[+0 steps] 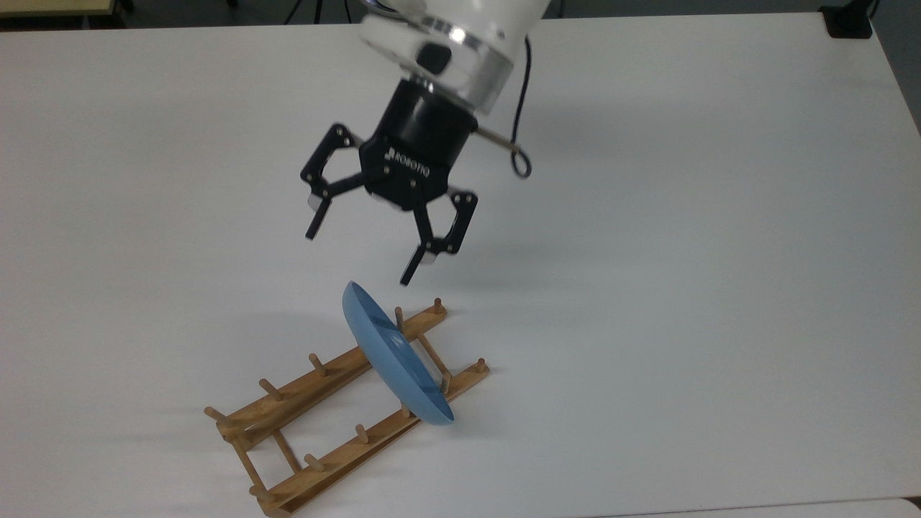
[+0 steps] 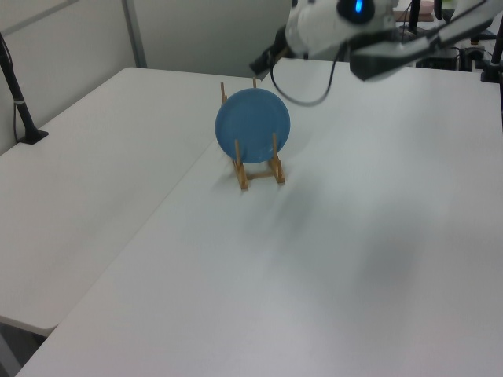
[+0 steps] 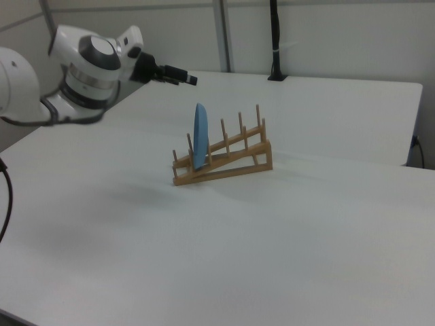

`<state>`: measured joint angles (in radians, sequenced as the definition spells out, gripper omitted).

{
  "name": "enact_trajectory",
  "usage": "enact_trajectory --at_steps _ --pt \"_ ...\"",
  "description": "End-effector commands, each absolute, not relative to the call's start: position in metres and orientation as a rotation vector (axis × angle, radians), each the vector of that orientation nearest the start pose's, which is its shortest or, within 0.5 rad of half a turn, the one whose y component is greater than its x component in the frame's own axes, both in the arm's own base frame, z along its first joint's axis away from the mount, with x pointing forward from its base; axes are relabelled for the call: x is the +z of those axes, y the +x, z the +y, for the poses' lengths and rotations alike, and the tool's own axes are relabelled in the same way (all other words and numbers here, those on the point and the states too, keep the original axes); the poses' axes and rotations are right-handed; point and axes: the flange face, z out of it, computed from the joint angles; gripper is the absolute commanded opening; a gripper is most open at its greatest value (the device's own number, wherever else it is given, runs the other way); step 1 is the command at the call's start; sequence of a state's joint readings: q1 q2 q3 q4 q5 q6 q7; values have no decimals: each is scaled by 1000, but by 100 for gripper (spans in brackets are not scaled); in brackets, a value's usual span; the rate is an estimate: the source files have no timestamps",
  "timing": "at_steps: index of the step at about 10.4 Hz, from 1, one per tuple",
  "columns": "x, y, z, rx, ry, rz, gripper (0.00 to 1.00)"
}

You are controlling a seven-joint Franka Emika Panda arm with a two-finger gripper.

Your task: Place plate in plate rack

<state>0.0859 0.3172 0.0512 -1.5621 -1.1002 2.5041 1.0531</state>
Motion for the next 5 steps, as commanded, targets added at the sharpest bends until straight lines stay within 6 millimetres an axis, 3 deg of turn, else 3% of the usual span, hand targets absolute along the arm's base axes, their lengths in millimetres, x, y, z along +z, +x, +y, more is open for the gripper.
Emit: enact_trajectory --at_steps 1,5 --pt "592 663 87 -1267 -2969 672 100" --pt "637 594 66 -562 -2894 1049 100"
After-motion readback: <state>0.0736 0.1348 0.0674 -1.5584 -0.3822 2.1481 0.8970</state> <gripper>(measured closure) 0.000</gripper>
